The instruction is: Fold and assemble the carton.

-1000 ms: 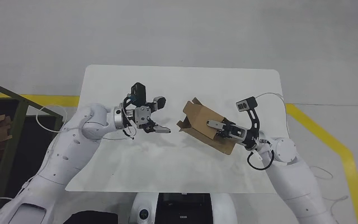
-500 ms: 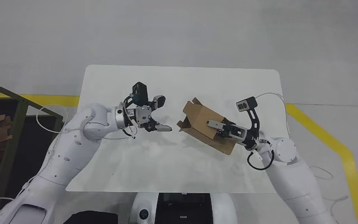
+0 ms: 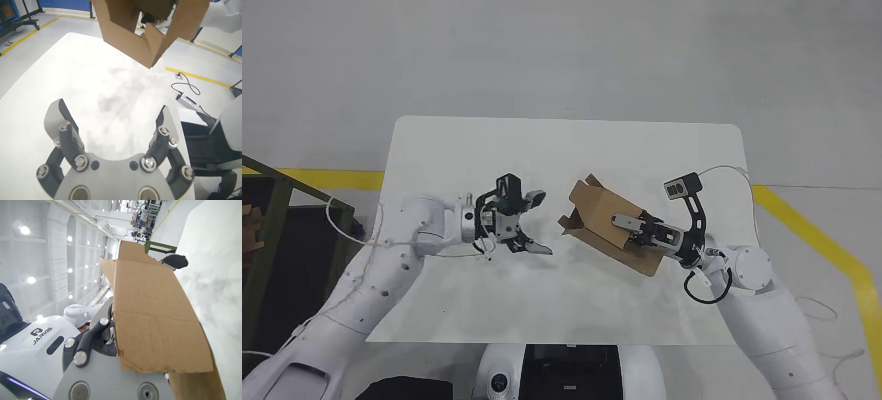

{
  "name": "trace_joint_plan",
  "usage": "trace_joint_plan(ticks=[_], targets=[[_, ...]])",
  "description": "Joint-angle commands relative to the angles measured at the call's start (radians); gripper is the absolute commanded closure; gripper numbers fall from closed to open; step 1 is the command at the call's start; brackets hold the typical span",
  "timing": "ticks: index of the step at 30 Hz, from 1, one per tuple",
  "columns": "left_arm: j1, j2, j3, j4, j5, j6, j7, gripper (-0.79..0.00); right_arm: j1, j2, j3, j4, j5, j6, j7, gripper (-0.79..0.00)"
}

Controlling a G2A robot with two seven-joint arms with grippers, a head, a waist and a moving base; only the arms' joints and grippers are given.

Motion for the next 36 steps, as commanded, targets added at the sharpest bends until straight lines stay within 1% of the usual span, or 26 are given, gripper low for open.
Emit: trace_joint_plan(ticks=[1,5,7,11,16,22,31,36], targets=[[0.003,0.008,0.013,-0.006,0.116,0.0,0.12,-0.785,0.0,0.0,0.0,0.0,0.0,0.0,0.0,0.0],[0.01,0.022,0.021,-0.012,0.272,0.0,0.344,-0.785,0.0,0.0,0.0,0.0,0.0,0.0,0.0,0.0],[0.014,0.026,0.025,-0.001,0.319,0.0,0.434,-0.785,0.0,0.0,0.0,0.0,0.0,0.0,0.0,0.0],[-0.001,0.029,0.054,0.008,0.37,0.0,0.514,-0.785,0.0,0.0,0.0,0.0,0.0,0.0,0.0,0.0],[-0.027,0.03,0.113,-0.004,0.385,0.0,0.561,-0.785,0.0,0.0,0.0,0.0,0.0,0.0,0.0,0.0],[-0.064,0.031,0.163,-0.009,0.372,0.0,0.594,-0.785,0.0,0.0,0.0,0.0,0.0,0.0,0.0,0.0],[-0.115,0.029,0.221,0.012,0.326,0.0,0.588,-0.785,0.0,0.0,0.0,0.0,0.0,0.0,0.0,0.0],[-0.137,0.029,0.241,0.009,0.307,0.0,0.588,-0.785,0.0,0.0,0.0,0.0,0.0,0.0,0.0,0.0]])
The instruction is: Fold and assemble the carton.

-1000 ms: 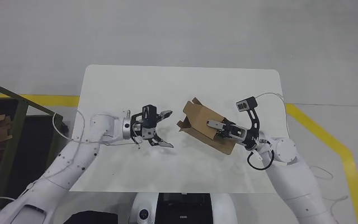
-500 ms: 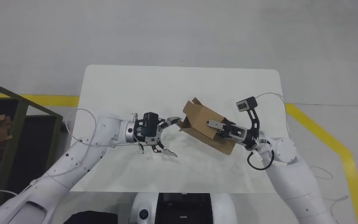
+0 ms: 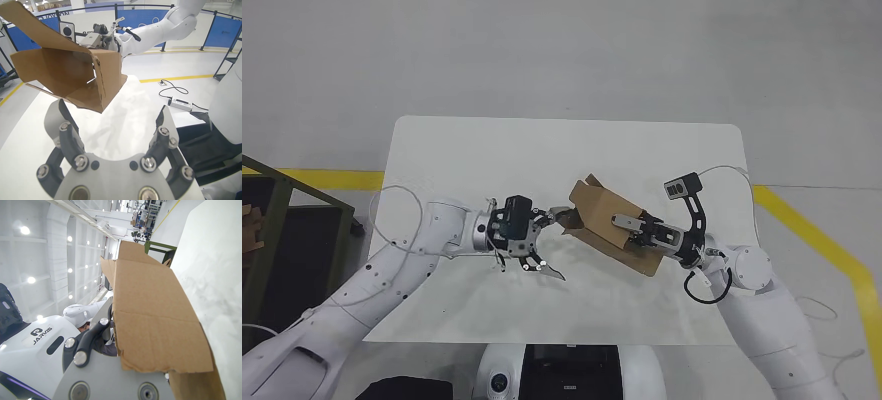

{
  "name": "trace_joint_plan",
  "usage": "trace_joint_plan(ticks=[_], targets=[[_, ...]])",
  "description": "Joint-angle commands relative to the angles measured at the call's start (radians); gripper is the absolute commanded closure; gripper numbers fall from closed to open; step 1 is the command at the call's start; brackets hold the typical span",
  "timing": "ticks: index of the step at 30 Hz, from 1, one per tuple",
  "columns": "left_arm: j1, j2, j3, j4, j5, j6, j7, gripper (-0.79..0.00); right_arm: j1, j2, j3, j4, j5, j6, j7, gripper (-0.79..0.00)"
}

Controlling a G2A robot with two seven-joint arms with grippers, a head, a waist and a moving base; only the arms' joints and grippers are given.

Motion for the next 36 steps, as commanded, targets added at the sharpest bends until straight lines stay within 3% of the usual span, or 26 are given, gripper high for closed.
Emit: trace_joint_plan(ticks=[1,23,25,29,32,36], targets=[[-0.006,0.001,0.005,-0.002,-0.006,0.0,0.004,-0.785,0.0,0.0,0.0,0.0,0.0,0.0,0.0,0.0],[-0.037,0.013,0.044,-0.001,-0.051,0.0,-0.006,-0.785,0.003,0.001,-0.022,-0.034,-0.072,0.037,-0.005,0.0],[-0.038,0.014,0.05,-0.002,-0.059,0.0,-0.005,-0.745,0.004,0.001,-0.023,-0.034,-0.074,0.039,0.0,0.0],[-0.042,0.016,0.06,-0.006,-0.068,0.0,-0.01,-0.588,0.005,0.002,-0.026,-0.035,-0.081,0.043,0.01,0.0],[-0.046,0.018,0.066,-0.008,-0.073,0.0,-0.012,-0.548,0.006,0.003,-0.028,-0.038,-0.087,0.043,0.017,0.0],[-0.051,0.02,0.074,-0.007,-0.079,0.0,-0.016,-0.394,0.005,0.004,-0.029,-0.043,-0.091,0.045,0.025,0.0]])
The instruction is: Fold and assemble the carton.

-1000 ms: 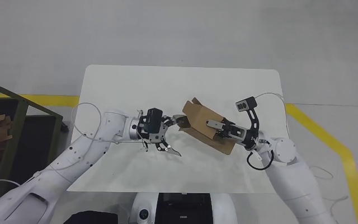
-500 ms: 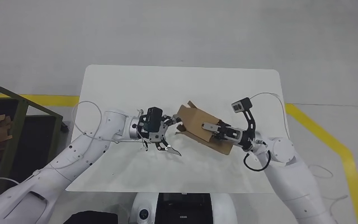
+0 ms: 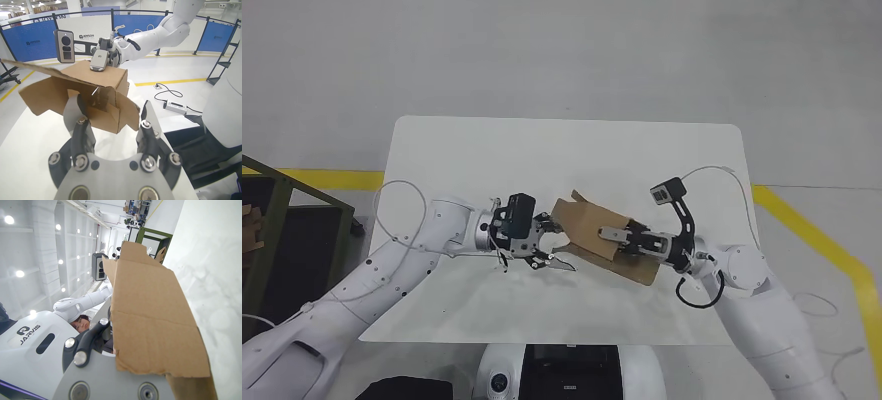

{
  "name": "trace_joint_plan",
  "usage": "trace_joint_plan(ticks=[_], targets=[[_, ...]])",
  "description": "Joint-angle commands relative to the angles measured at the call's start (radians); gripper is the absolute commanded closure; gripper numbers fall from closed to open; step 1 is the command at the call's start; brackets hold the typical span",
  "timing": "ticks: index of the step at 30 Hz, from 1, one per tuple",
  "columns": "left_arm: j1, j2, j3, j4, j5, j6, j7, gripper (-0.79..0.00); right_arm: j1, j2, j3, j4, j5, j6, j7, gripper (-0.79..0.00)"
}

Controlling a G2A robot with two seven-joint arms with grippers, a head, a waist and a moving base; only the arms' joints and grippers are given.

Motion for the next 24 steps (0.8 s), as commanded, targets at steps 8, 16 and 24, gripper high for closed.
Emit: trace_joint_plan(ticks=[8,16,24], targets=[[-0.01,0.006,0.016,0.003,-0.014,0.0,0.001,-0.459,-0.002,0.002,-0.001,0.0,0.004,0.002,0.015,0.0],[-0.024,0.024,0.057,0.016,-0.029,0.0,0.044,-0.403,0.011,0.002,-0.007,0.026,0.05,0.0,0.063,0.0],[-0.075,0.053,0.128,0.029,-0.05,0.0,0.087,-0.382,0.03,0.004,-0.018,0.05,0.064,0.008,0.123,0.0]])
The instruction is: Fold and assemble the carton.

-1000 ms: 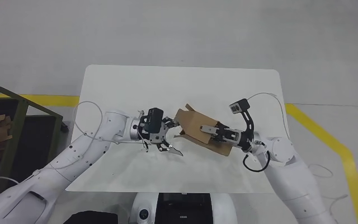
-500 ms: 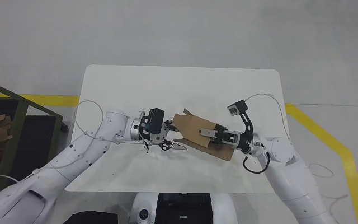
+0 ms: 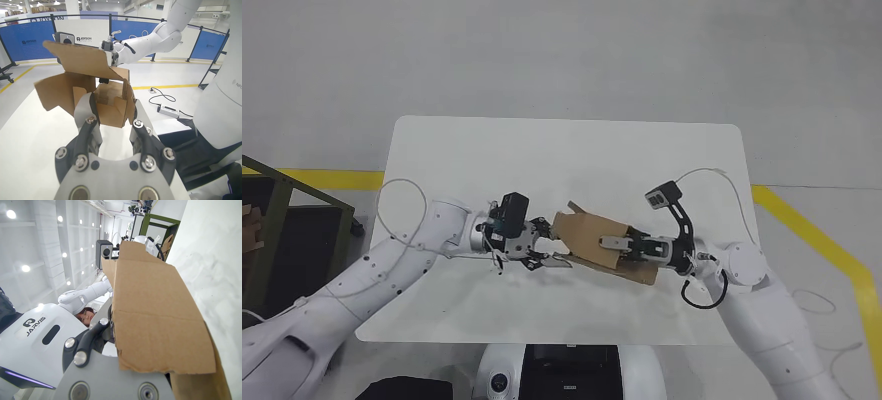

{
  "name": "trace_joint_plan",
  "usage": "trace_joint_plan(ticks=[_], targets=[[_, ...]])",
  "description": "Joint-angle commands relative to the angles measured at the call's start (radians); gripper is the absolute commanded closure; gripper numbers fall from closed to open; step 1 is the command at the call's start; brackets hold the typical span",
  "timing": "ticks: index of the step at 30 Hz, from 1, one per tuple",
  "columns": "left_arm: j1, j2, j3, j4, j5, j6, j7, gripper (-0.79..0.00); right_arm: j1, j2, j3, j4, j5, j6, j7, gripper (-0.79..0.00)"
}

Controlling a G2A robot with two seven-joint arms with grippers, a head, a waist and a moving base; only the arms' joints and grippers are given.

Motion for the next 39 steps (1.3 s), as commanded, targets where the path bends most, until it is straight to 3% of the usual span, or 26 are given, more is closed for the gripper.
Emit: trace_joint_plan(ticks=[1,20,39], targets=[[-0.015,0.008,0.023,-0.001,-0.002,0.0,0.01,-0.385,0.004,0.0,-0.002,0.004,-0.003,0.001,0.009,0.0],[-0.164,0.07,0.234,0.022,-0.038,0.0,0.128,-0.385,0.012,0.005,-0.015,0.003,-0.011,-0.001,0.051,0.0],[-0.29,0.061,0.399,0.02,-0.09,0.0,0.139,-0.311,0.007,0.01,-0.021,-0.013,-0.011,-0.006,0.063,0.0]])
